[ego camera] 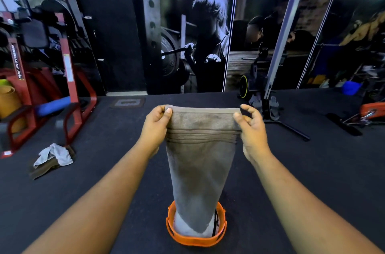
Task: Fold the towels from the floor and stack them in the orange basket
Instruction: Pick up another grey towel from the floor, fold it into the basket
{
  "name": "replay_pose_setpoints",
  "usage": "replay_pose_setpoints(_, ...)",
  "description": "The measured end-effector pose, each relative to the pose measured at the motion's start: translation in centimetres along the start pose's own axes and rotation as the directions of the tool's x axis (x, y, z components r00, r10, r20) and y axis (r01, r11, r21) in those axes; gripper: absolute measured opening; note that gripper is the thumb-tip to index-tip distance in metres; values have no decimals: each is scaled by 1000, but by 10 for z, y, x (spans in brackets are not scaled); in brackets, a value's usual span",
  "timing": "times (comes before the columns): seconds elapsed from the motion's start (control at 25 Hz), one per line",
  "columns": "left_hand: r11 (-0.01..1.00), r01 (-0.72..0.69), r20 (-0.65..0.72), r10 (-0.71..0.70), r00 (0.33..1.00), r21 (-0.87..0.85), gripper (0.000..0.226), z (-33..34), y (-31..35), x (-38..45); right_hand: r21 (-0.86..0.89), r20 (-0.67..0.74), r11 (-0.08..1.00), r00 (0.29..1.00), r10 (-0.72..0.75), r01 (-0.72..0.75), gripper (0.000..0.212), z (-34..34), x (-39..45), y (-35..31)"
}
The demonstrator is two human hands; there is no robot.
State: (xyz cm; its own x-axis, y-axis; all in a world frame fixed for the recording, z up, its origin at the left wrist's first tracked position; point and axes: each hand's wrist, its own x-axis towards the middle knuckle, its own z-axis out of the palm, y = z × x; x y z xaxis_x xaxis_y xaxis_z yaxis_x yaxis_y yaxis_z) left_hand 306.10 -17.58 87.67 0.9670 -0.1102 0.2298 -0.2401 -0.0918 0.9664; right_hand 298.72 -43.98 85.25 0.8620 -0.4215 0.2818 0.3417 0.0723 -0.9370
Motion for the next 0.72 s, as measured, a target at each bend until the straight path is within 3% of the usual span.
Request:
replay_pose_setpoints(0.04,998,14,25,-12,1000,-65,21,6,11,-1,85,19,996,999,37,-39,57,-3,-5,6)
replay_pose_setpoints(0.12,976,37,100,-16,995,-213,23,18,37,3,-37,162,982,969,187,-183,79,-11,-33,41)
replay_pose_setpoints(0.2,938,44,120,-3,993,-344,26,24,64,12,-294,324,927,888,325,-232,50,-13,-64,75)
replay_pose_setpoints(0.28,894,53,122,1,993,-444,34,22,68,14,-331,234,919,925,298,-212,6,-6,-66,88)
replay_pose_setpoints(0.36,905,155,232,-65,970,-395,53,20,29,-3,-237,117,938,951,286,-253,15,10,-50,69)
replay_pose_setpoints(0.44,906,344,412,-224,883,-247,81,24,-31,-46,-44,145,948,937,318,-315,15,26,-36,36)
replay_pose_setpoints(0.52,909,403,541,-288,790,-104,102,25,-74,-79,38,168,922,912,373,-384,19,34,-23,10)
replay_pose_setpoints(0.56,908,413,575,-299,761,-75,97,26,-84,-87,48,162,905,897,411,-423,21,35,-17,3)
replay_pose_setpoints(0.64,886,448,567,-308,764,-123,62,32,-85,-88,116,160,856,860,485,-504,24,35,-14,-4)
replay_pose_setpoints(0.72,880,410,494,-254,831,-238,42,34,-74,-78,231,180,805,837,517,-546,28,27,-20,1)
